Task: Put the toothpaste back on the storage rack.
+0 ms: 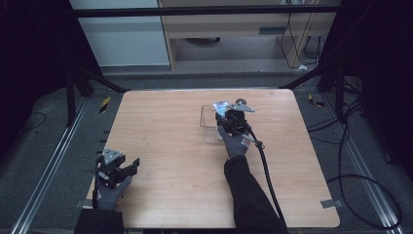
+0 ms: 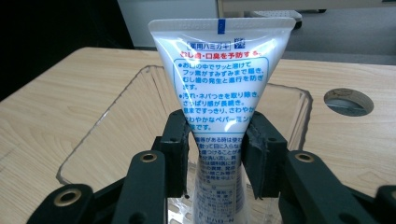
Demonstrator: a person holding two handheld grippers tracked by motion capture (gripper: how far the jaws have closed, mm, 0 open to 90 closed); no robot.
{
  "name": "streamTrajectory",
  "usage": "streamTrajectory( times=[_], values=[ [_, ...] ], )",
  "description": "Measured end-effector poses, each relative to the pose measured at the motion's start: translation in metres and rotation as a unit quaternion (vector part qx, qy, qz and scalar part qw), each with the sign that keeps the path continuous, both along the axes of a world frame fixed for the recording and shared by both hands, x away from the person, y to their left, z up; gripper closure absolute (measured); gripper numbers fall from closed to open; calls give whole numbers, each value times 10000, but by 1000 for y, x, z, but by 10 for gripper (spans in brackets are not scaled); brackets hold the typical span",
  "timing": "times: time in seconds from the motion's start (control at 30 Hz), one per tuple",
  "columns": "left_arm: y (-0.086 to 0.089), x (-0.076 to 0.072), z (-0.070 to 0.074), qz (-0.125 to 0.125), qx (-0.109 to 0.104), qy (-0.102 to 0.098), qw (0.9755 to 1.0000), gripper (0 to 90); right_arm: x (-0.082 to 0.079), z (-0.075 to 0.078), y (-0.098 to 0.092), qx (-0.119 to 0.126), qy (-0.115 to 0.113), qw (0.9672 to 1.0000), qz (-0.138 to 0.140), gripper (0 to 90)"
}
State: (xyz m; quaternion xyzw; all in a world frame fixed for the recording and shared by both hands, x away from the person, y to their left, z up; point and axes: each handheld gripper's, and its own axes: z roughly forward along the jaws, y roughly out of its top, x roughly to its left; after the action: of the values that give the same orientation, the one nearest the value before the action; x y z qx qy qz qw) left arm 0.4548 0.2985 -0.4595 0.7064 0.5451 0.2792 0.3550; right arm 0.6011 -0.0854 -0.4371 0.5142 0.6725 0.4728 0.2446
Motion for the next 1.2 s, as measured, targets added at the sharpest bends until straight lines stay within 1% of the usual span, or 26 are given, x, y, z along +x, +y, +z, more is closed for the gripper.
streamTrajectory(
  times=[0.03,0.1,0.2,0.33,0.5,0.53,0.7,0.77,0.83,0.9,1.0,1.1,1.2],
  values=[
    [0,0,0,-2,3,-1,10000,406,0,0,1,-64,23,10000,-8,629],
    [0,0,0,-15,14,14,10000,406,-1,1,1,-93,74,9999,0,624],
    [-1,0,0,-16,20,20,10000,405,-1,1,-1,-71,148,9999,11,618],
    [0,0,-1,-13,6,18,10000,405,-3,3,-2,-86,183,9998,87,609],
    [-1,0,0,-18,18,19,10000,402,-8,3,-3,-72,101,9998,163,567],
    [-1,0,0,-16,19,20,10000,402,-9,3,-4,-92,37,9998,163,556],
    [-1,0,0,-24,21,6,10000,402,-15,6,-6,8,6,9998,196,494],
    [-2,0,0,-28,23,7,10000,402,-19,7,-7,10,-21,9998,214,467],
    [-2,0,0,-28,23,11,10000,402,-22,9,-8,-12,-112,9997,194,438],
    [-2,0,0,-25,24,10,10000,402,-26,12,-10,-12,-255,9996,135,423],
    [-2,0,0,-31,26,15,10000,402,-31,18,-14,-12,-371,9993,104,389],
    [-2,0,0,-33,25,13,10000,402,-38,24,-18,-85,-550,9984,97,381],
    [-2,0,0,-28,29,14,10000,401,-45,31,-22,-100,-662,9977,117,327]
  ],
)
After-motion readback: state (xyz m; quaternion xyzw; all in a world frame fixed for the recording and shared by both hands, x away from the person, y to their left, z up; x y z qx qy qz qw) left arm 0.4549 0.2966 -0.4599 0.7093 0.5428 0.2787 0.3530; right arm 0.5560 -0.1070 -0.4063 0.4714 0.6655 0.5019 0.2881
